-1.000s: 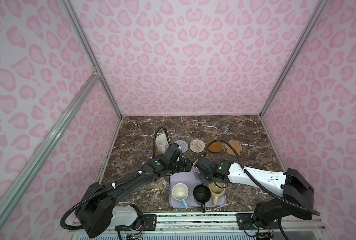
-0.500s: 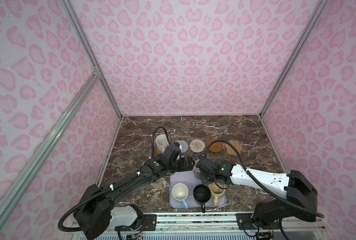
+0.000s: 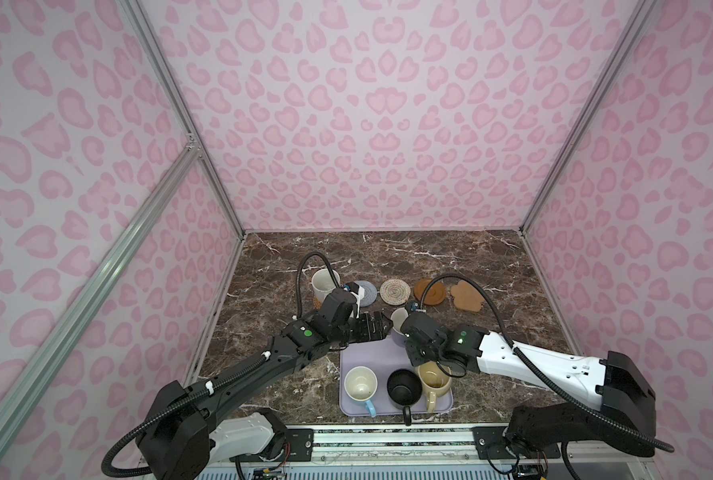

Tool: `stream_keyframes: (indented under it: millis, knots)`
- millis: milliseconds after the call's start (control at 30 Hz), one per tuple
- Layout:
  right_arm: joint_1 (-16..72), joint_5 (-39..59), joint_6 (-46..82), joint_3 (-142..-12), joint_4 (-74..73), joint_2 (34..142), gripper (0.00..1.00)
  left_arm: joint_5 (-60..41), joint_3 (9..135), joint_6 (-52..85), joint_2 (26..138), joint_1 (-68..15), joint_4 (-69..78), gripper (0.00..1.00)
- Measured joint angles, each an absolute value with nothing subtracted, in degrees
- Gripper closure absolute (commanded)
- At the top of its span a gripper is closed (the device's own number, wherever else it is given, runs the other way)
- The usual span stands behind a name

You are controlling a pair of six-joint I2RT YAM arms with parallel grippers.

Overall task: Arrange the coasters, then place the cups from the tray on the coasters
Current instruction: 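Grasp the lavender mug on the tray with the right gripper and lift it, then carry the lavender mug toward the blue knitted coaster with the right gripper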

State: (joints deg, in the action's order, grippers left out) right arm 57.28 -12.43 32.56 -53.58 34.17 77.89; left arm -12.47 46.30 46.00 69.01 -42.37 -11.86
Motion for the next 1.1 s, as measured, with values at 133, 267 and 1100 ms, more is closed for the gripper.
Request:
stream_keyframes:
  millis: [133,267,1100]
  knots:
    - [57.3,-12.8,32.6,-53.6,34.2,77.6,1.0,-12.5,46.3,46.4,68.1,-42.4,-11.9,0.03]
    - [57.3,-13.7,32.6,-53.8,34.3,76.8,1.0,-11.6,46.3,46.7,66.9,-42.3,-12.0,0.03]
    - [57.3,-19.9,32.3,-61.7,34.6,78.0,1.0,-15.7,48.1,49.0,61.6,-38.5,-9.2,0.03]
